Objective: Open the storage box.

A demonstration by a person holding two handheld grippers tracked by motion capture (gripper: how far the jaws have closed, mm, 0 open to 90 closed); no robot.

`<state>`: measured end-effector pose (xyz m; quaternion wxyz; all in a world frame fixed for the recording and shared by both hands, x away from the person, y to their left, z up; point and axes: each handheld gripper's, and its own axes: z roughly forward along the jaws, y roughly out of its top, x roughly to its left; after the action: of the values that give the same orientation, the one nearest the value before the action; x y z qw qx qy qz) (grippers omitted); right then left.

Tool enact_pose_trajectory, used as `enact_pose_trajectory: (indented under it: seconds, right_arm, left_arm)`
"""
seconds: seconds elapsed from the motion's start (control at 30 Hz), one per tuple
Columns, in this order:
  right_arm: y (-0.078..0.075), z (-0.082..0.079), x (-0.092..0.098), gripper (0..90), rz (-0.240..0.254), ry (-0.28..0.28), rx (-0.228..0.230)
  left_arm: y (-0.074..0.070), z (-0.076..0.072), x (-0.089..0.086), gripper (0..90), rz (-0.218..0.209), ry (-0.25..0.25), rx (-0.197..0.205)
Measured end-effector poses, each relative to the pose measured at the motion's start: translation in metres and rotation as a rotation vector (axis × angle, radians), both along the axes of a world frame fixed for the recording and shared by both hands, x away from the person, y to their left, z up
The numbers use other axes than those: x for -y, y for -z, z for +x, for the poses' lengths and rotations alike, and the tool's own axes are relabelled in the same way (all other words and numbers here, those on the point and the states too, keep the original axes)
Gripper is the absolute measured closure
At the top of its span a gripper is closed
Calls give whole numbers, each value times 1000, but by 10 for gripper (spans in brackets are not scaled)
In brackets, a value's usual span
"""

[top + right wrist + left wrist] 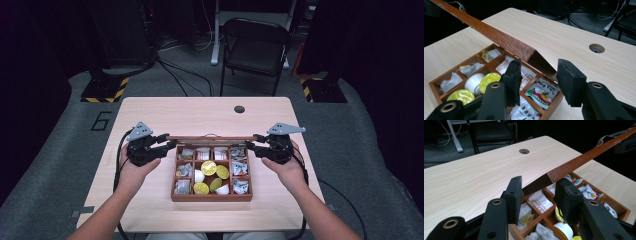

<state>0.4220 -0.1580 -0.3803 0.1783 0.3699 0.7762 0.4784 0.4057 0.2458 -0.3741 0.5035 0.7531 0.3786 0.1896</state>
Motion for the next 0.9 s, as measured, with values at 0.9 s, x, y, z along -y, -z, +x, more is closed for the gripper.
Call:
enact_pose_trajectory:
  seconds: [0.9]
  right_arm:
    - [-5, 26, -5, 521, 29, 38, 7]
  left_arm:
    - [6, 31, 4, 526, -49, -32, 10]
